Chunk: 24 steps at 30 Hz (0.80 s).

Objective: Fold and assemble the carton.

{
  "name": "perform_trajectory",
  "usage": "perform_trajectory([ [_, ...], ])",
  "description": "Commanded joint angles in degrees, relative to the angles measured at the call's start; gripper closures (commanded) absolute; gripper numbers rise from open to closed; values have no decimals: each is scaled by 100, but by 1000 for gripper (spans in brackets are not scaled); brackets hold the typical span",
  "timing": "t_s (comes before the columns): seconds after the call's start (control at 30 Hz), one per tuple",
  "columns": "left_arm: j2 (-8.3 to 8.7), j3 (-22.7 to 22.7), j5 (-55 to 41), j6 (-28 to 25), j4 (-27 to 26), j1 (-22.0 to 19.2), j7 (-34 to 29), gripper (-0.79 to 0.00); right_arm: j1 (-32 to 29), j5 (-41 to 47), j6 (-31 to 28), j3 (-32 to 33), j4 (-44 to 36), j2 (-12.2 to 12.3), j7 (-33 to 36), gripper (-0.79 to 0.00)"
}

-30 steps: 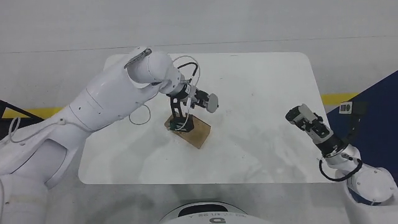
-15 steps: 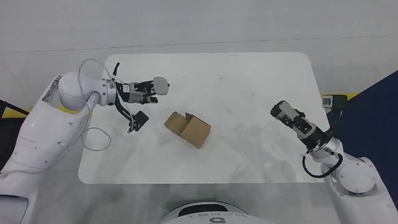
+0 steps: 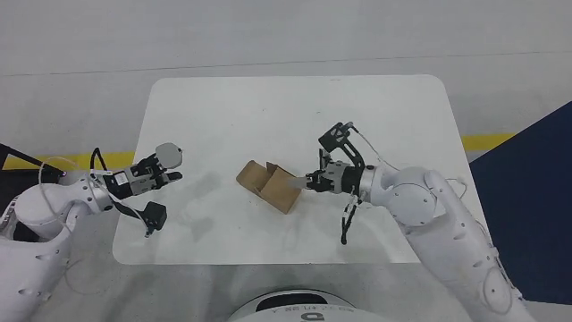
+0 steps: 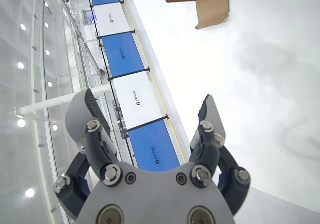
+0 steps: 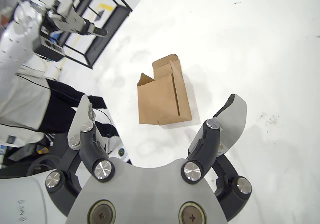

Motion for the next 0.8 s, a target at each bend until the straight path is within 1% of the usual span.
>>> perform_trajectory([
  [0.0, 0, 9, 5, -2, 0, -16, 5, -785, 311, -535, 155, -423, 79, -57, -38, -785],
  [0.1, 0, 9, 5, -2, 0, -16, 5, -785, 745, -1049, 353, -1021, 178, -173, 73, -785],
  [0.23, 0, 9, 5, -2, 0, -16, 5, -785, 1452, -1484, 649, -1708, 606, -362, 521, -742],
  [0.43, 0, 9, 5, -2, 0, -16, 5, -785, 2412, -1587, 990, -2549, 1418, -743, 710, -690],
  [0.53, 0, 9, 5, -2, 0, -16, 5, -785, 2862, -1884, 1231, -2860, 1846, -910, 1069, -693],
  [0.57, 0, 9, 5, -2, 0, -16, 5, -785, 2994, -1979, 1285, -2973, 1937, -966, 1242, -727],
  [0.63, 0, 9, 5, -2, 0, -16, 5, -785, 3207, -1865, 1352, -3113, 2112, -1076, 1591, -696],
  [0.67, 0, 9, 5, -2, 0, -16, 5, -785, 3332, -1875, 1359, -3206, 2194, -1131, 1829, -668],
  [0.77, 0, 9, 5, -2, 0, -16, 5, -785, 3589, -1760, 1373, -3424, 2449, -1295, 2210, -551],
])
